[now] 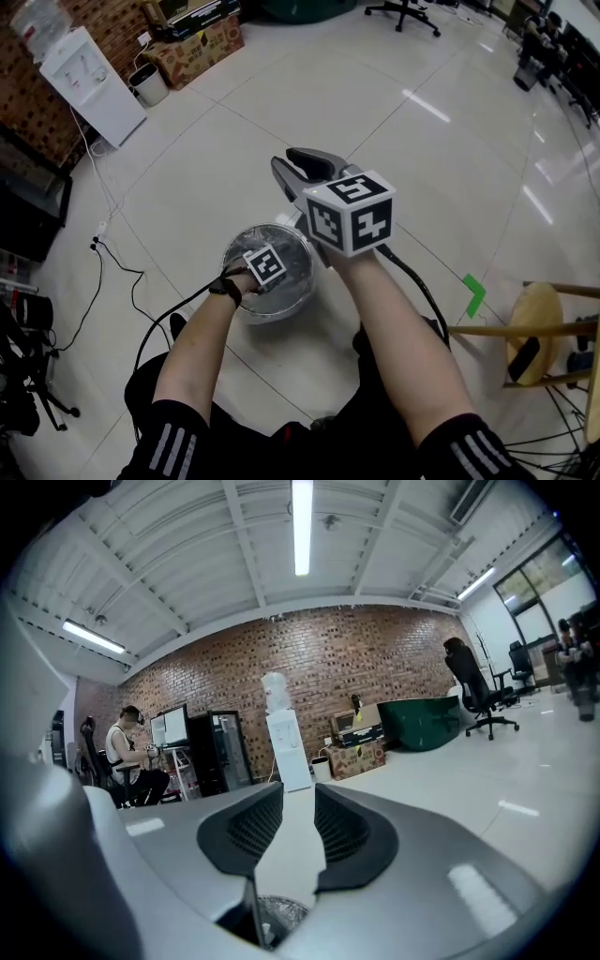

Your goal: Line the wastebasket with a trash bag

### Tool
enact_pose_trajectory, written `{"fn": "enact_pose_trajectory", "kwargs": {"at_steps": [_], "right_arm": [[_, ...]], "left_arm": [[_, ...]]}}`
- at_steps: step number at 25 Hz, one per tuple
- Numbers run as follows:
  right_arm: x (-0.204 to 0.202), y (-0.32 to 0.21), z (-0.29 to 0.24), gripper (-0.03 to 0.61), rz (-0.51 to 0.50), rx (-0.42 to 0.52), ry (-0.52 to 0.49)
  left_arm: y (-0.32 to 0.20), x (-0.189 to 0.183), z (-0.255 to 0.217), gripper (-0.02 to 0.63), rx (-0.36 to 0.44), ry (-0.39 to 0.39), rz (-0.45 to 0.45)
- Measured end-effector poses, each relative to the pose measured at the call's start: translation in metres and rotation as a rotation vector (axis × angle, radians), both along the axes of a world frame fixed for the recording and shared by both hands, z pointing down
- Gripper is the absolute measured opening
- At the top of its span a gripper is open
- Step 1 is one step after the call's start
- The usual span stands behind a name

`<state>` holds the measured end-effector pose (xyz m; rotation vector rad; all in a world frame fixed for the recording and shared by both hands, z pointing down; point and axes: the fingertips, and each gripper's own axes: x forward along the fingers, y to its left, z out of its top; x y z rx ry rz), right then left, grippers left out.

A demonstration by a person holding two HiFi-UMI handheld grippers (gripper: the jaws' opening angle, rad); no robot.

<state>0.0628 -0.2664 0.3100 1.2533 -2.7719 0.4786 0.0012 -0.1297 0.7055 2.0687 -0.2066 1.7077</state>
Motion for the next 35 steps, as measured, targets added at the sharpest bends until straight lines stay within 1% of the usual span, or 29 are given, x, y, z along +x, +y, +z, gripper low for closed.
{"fn": "enact_pose_trajectory", "kwargs": {"at_steps": [1, 4, 6, 9, 13, 14, 16, 20, 22, 25, 30, 35], "right_arm": [[-0.001, 0.000, 0.000, 0.117, -0.001, 0.002, 0.006], [-0.006, 0.002, 0.004, 0.117, -0.007, 0.008, 0.037], [-0.010, 0.004, 0.009, 0.115, -0.025, 0.002, 0.048], [-0.018, 0.011, 0.012, 0.103, -0.078, 0.000, 0.050], [-0.029, 0.022, 0.013, 0.019, -0.156, 0.043, 0.110], [-0.032, 0.024, 0.014, 0.008, -0.175, 0.049, 0.131], [-0.040, 0.028, 0.021, 0.008, -0.212, 0.045, 0.164], [-0.054, 0.037, 0.035, 0.008, -0.271, 0.030, 0.219], [-0.059, 0.041, 0.039, 0.008, -0.298, 0.038, 0.243], [-0.062, 0.043, 0.045, 0.008, -0.331, 0.042, 0.279], [-0.059, 0.050, 0.064, 0.006, -0.363, 0.004, 0.317], [-0.066, 0.055, 0.076, 0.006, -0.400, -0.018, 0.354]], "left_arm": [[-0.002, 0.003, -0.016, 0.148, 0.034, 0.020, 0.009], [-0.027, 0.005, -0.068, 0.149, 0.236, 0.081, 0.034], [-0.023, 0.001, -0.101, 0.149, 0.280, 0.132, 0.018], [-0.014, -0.006, -0.157, 0.149, 0.347, 0.236, -0.023], [-0.002, -0.039, -0.218, 0.147, 0.471, 0.317, -0.114], [0.001, -0.048, -0.229, 0.147, 0.496, 0.335, -0.136], [0.004, -0.062, -0.246, 0.147, 0.539, 0.370, -0.180], [0.000, -0.079, -0.270, 0.147, 0.589, 0.450, -0.264], [-0.003, -0.083, -0.274, 0.147, 0.593, 0.471, -0.257], [-0.009, -0.093, -0.273, 0.149, 0.600, 0.472, -0.240], [-0.019, -0.104, -0.287, 0.149, 0.642, 0.519, -0.290], [-0.022, -0.106, -0.298, 0.149, 0.675, 0.538, -0.291]]}}
